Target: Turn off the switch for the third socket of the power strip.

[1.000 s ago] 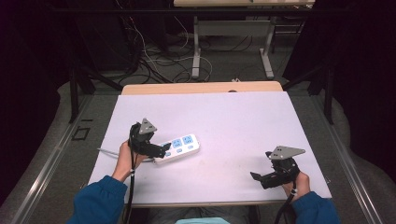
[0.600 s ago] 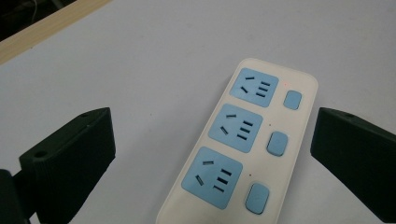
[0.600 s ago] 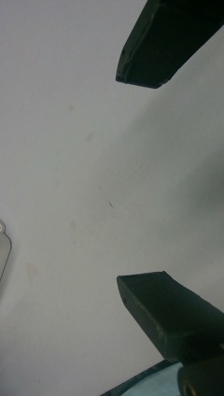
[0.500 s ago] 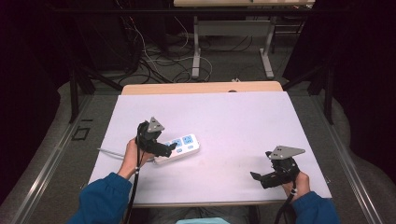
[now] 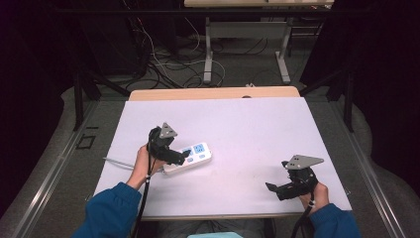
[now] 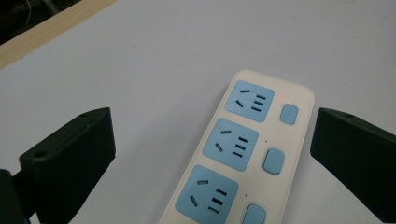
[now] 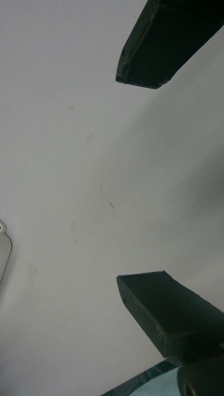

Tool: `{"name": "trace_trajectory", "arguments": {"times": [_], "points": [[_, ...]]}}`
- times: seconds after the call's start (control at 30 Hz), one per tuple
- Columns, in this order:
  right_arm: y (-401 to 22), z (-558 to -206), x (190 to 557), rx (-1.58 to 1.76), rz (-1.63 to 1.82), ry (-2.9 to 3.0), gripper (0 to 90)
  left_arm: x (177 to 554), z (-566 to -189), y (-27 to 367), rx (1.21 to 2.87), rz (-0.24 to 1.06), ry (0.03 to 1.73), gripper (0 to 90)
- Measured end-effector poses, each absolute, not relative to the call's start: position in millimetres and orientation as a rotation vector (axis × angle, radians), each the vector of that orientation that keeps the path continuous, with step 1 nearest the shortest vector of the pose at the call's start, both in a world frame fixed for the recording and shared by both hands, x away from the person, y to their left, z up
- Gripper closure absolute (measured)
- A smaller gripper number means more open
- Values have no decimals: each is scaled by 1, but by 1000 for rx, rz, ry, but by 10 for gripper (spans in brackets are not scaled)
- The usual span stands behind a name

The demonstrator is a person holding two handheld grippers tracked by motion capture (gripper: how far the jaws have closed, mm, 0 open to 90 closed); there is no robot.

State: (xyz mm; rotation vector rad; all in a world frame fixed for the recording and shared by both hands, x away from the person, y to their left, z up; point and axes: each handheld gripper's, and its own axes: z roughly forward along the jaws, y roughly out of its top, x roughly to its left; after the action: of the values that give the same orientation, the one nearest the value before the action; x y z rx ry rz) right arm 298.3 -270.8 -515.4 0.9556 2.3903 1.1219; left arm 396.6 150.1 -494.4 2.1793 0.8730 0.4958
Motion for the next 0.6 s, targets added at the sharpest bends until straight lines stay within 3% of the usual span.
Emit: {"name": "trace_trajectory", "arguments": {"times": [0.6], "points": [[-270, -516, 298, 972, 1119, 2392, 35, 409, -499, 126, 2241, 463, 858, 0]]}}
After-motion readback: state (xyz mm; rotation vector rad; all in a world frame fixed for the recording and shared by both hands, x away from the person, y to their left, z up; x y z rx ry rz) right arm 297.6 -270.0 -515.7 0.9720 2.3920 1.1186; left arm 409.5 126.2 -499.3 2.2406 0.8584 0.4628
